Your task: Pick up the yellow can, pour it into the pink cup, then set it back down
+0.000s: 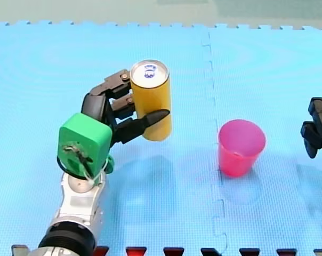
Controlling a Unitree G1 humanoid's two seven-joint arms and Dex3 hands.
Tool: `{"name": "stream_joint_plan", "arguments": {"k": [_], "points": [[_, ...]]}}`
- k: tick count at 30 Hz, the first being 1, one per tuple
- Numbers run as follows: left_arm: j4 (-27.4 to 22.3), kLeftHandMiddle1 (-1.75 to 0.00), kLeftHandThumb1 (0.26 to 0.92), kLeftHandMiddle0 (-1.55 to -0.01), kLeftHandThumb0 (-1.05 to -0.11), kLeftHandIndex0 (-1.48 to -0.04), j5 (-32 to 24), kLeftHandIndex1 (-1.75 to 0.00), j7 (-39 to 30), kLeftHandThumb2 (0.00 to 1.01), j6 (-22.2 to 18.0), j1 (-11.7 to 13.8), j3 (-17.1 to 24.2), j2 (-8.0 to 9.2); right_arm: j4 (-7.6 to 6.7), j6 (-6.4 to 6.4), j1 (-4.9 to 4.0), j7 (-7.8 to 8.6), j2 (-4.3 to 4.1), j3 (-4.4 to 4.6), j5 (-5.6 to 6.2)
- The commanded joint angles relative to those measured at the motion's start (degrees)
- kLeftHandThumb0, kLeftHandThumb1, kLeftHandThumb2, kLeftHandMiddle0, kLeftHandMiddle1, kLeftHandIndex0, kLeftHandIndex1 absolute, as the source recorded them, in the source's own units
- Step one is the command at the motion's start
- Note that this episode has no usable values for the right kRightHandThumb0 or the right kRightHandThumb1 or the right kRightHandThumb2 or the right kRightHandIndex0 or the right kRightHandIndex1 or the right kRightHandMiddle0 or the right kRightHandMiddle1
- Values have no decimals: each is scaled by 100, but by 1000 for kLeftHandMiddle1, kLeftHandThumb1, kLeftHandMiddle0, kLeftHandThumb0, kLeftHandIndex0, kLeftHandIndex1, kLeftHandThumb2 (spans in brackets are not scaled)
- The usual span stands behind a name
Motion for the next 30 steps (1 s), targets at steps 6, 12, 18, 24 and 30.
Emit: {"name": "stream_joint_plan", "arguments": {"k": [6,12,18,24,30], "points": [[-84,-4,795,-1333,-386,-1196,123,0,104,0,-57,77,21,68,-21,-41,39,20,-62,-7,12],[-112,-3,795,-1334,-382,-1192,177,0,122,0,-109,132,40,119,-17,-28,25,22,-82,-6,10],[-98,-2,794,-1335,-383,-1192,312,0,279,0,-219,239,46,222,-23,-29,35,6,-95,8,1],[-7,0,795,-1332,-384,-1191,214,0,276,0,-209,309,158,261,-16,-42,47,28,-133,3,7],[111,0,797,-1325,-379,-1189,145,0,256,1,-158,294,210,238,-20,-60,77,45,-189,9,0]]}}
